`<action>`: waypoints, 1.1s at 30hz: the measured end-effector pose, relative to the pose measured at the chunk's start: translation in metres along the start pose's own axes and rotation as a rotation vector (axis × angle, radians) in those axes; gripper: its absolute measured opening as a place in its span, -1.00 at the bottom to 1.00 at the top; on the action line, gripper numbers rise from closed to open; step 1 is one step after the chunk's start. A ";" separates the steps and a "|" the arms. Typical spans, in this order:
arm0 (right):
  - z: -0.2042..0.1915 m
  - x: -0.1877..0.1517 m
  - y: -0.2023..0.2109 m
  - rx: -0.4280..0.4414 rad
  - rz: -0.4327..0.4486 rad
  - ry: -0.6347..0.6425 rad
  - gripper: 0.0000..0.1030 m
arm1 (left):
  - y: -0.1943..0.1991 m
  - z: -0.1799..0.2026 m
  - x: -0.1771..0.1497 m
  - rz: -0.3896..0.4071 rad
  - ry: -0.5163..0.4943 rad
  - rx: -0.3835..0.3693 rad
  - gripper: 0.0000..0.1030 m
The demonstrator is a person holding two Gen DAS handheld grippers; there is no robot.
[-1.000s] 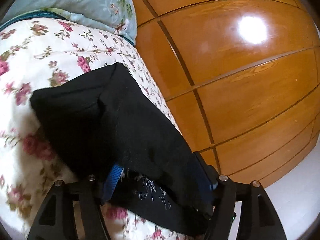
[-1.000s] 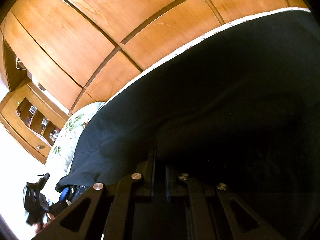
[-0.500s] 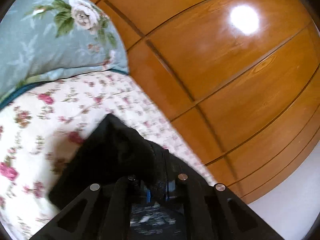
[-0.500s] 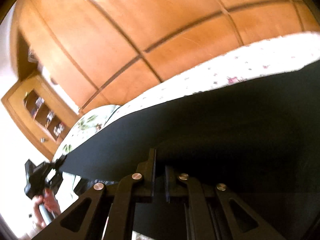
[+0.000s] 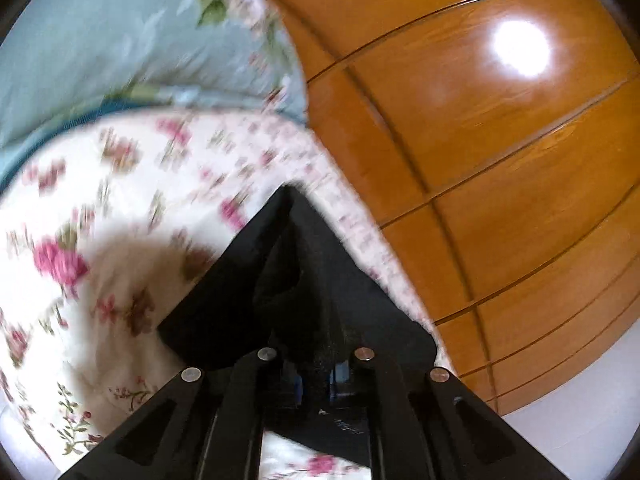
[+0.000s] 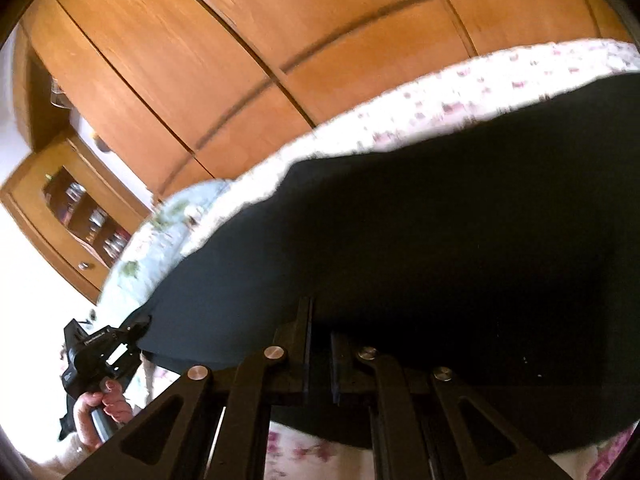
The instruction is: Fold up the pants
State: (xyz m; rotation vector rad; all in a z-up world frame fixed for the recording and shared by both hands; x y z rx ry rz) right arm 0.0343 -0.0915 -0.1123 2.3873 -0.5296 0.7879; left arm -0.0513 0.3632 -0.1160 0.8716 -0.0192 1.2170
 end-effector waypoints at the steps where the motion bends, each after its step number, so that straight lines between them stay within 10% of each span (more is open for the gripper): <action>1: -0.007 0.001 0.003 0.005 0.004 0.025 -0.86 | 0.004 0.004 0.003 0.015 -0.030 0.005 -0.86; 6: -0.022 -0.010 0.000 0.004 -0.053 0.100 -0.86 | -0.014 -0.017 -0.002 -0.021 -0.059 0.129 -0.86; 14: 0.000 -0.026 -0.019 0.005 -0.115 0.018 -0.85 | -0.008 -0.029 -0.010 -0.012 0.043 0.128 -0.65; 23: 0.023 -0.018 0.027 -0.032 -0.007 -0.079 -0.43 | 0.053 0.010 0.005 0.267 0.034 0.211 -0.48; 33: 0.113 0.006 0.136 -0.181 0.290 -0.339 -0.36 | -0.050 0.129 -0.098 -0.143 -0.327 0.007 -0.43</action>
Point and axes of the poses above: each gripper's, at about its wrist camera, not at the fingertips, and y roughly against the way its jaws point, z to its right, x to its top, the point moved 4 cm from there along -y, roughly the way its jaws point, and after that the axes turned 12 degrees about x, right-handed, at the moved point
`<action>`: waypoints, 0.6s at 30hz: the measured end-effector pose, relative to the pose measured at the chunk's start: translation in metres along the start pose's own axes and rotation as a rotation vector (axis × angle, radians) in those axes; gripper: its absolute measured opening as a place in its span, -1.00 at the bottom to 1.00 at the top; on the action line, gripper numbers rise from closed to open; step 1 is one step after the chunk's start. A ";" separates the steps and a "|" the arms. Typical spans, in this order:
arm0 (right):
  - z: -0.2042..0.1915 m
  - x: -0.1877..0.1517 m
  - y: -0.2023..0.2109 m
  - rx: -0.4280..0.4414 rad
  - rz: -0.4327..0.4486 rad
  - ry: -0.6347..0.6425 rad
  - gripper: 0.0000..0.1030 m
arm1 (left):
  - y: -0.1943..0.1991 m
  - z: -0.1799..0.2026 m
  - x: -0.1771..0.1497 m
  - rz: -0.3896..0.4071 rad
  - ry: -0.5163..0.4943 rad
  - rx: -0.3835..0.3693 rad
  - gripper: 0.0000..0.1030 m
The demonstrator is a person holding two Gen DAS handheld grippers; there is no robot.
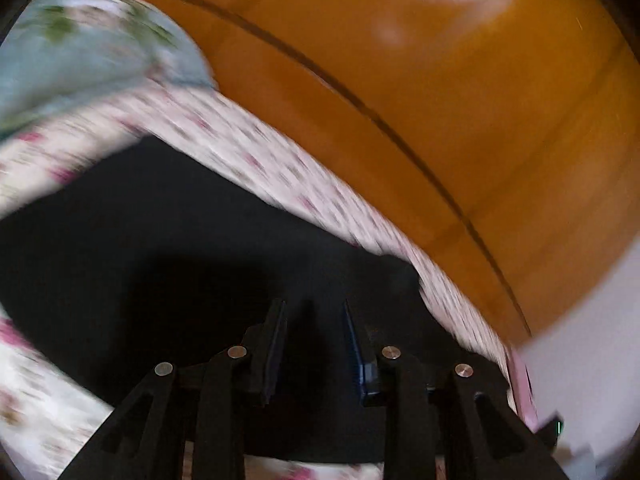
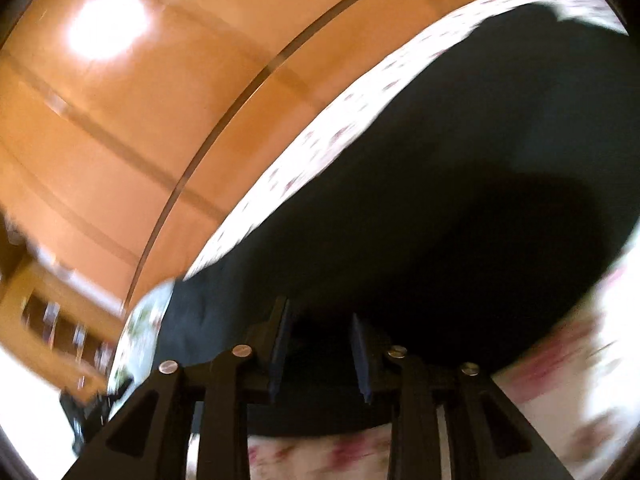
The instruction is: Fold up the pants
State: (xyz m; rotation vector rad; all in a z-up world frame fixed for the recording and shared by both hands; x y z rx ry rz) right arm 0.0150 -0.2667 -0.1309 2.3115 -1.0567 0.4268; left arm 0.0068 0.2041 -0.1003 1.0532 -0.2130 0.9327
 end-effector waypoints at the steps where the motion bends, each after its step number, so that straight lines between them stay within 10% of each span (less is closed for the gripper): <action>1: 0.011 0.012 0.013 -0.022 0.044 -0.020 -0.28 | -0.003 0.013 -0.010 -0.030 -0.037 -0.023 -0.42; 7: 0.068 0.068 0.058 -0.041 0.232 -0.170 -0.25 | -0.023 0.073 -0.048 -0.119 -0.255 -0.117 -0.17; 18: 0.091 0.113 0.049 0.081 0.281 -0.243 -0.25 | -0.026 0.104 -0.081 -0.211 -0.464 -0.205 0.15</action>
Point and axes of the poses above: each gripper's, at about its wrist camera, not at the fingertips, and y roughly against the way its jaws point, z to its right, x to its top, the point moved 4 cm from there along -y, roughly the way its jaws point, and after that the axes turned 12 degrees about x, right-handed, at the moved point
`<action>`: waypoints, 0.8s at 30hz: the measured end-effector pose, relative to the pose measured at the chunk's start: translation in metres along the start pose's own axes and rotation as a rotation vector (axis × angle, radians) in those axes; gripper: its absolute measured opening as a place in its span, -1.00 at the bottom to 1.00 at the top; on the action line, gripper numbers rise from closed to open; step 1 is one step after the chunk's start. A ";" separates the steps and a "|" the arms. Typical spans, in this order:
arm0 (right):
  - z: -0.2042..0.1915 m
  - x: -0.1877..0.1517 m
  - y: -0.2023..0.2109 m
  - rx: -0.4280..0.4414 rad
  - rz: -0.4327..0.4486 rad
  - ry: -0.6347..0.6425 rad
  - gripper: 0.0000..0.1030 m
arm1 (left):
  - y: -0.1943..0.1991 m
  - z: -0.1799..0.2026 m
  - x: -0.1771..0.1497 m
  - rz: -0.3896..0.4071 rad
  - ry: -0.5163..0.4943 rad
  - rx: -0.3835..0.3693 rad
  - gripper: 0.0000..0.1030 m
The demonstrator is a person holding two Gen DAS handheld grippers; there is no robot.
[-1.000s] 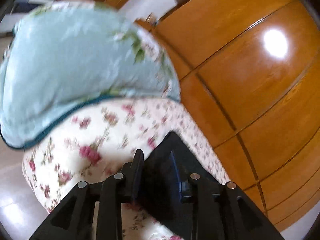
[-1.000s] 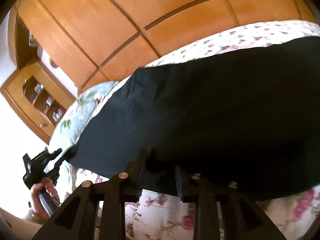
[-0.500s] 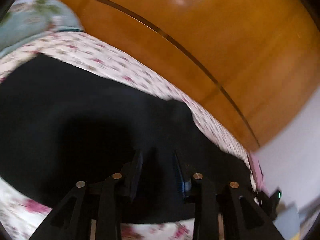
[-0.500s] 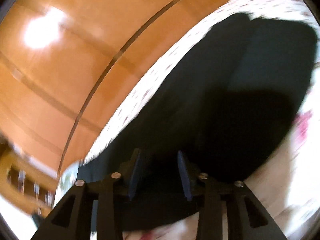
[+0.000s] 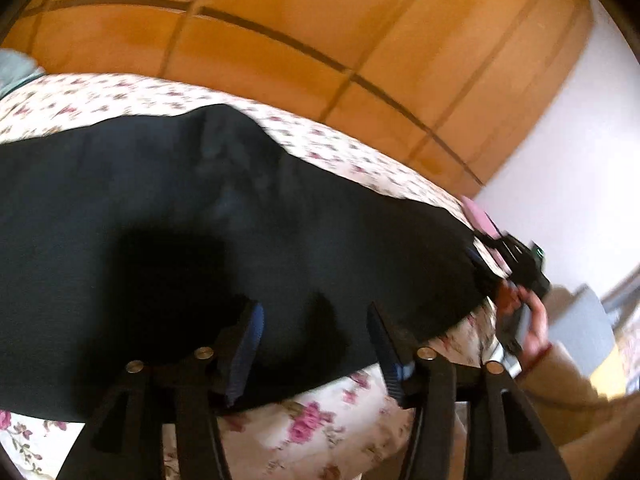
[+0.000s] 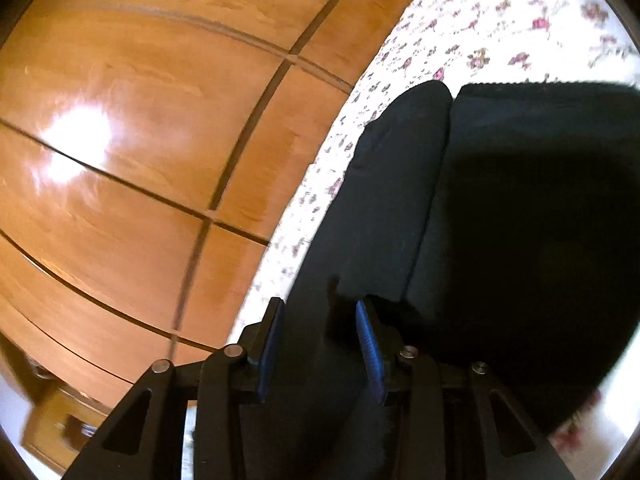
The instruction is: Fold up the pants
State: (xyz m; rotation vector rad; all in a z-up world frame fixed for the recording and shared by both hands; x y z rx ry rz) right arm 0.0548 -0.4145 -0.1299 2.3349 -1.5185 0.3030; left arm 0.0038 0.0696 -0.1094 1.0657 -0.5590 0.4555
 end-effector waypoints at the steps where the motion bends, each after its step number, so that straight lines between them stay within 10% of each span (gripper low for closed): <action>1: 0.001 0.002 0.004 0.011 -0.002 -0.001 -0.27 | -0.001 0.004 0.000 -0.003 -0.026 -0.003 0.17; 9: 0.010 0.016 0.000 0.001 0.003 -0.024 -0.57 | -0.027 0.045 -0.011 -0.036 -0.287 0.072 0.17; 12: 0.005 0.014 0.005 0.031 -0.006 -0.015 -0.97 | -0.032 0.050 -0.013 -0.042 -0.355 0.110 0.05; 22: -0.001 0.011 0.037 -0.045 -0.001 0.013 -0.85 | -0.040 0.052 -0.010 -0.033 -0.342 0.111 -0.69; 24: 0.007 0.007 0.038 -0.085 -0.031 -0.011 -0.50 | -0.039 0.052 -0.009 -0.029 -0.332 0.106 -0.77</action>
Point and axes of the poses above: each gripper's, at about its wrist camera, not at the fingertips, and y roughly against the way its jaws point, z to its right, x to its top, the point moved 4 cm from there along -y, roughly the way its jaws point, and after that the axes turned 12 degrees about x, right-handed, at the moved point
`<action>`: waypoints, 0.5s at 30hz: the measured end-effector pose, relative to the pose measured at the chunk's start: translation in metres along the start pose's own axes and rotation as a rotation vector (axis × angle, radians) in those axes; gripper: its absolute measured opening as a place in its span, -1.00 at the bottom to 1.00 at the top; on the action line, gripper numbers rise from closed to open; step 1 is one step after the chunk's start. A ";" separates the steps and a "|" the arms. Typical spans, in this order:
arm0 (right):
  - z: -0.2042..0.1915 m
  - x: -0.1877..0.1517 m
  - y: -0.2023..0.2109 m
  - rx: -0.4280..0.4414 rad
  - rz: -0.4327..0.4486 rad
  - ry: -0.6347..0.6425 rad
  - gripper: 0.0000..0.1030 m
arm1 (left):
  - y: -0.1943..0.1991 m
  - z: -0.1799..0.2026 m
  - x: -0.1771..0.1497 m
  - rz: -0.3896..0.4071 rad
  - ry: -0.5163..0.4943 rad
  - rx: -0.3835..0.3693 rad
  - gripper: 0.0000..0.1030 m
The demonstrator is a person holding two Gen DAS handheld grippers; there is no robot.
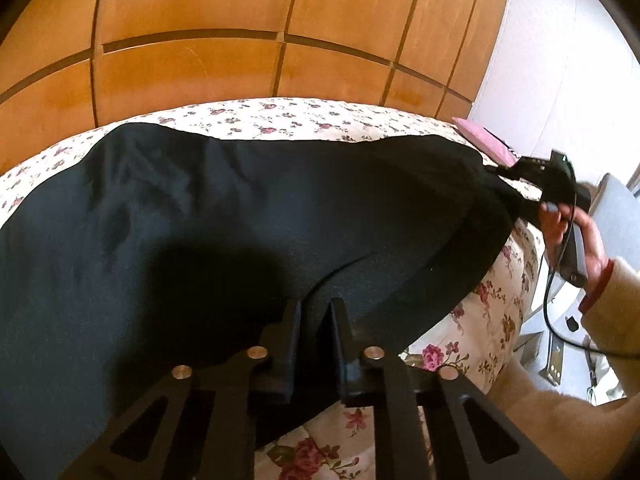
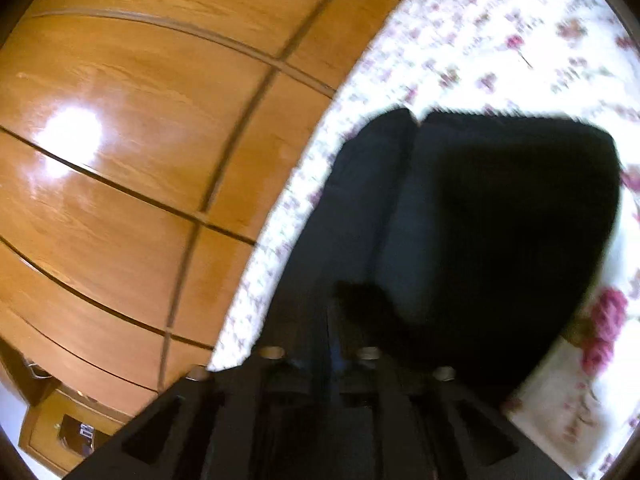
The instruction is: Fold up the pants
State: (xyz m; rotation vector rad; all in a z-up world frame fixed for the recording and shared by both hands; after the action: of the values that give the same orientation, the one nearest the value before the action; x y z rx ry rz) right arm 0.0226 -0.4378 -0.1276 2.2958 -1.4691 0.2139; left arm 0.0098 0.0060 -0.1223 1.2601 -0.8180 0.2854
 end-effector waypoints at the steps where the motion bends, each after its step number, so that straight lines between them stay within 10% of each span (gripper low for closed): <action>1: 0.004 -0.002 0.000 -0.006 -0.007 -0.015 -0.49 | 0.001 0.000 0.001 0.002 0.005 -0.001 -0.78; 10: 0.010 0.030 -0.032 -0.013 0.061 -0.074 -0.49 | 0.007 -0.004 0.007 0.015 0.047 -0.010 -0.83; 15: 0.011 0.046 -0.031 -0.006 0.124 -0.091 -0.88 | 0.013 -0.003 0.011 0.033 0.056 -0.006 -0.84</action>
State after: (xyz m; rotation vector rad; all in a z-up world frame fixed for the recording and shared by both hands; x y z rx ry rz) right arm 0.0698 -0.4695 -0.1294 2.2378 -1.6576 0.1416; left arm 0.0112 0.0101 -0.1057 1.2289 -0.7918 0.3437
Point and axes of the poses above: each gripper's, at about its wrist camera, not at the fingertips, and y roughly against the way its jaws point, z to its right, x to its top, the point moved 4 cm from there along -y, roughly the way its jaws point, and after that the axes turned 12 degrees about x, right-handed, at the moved point
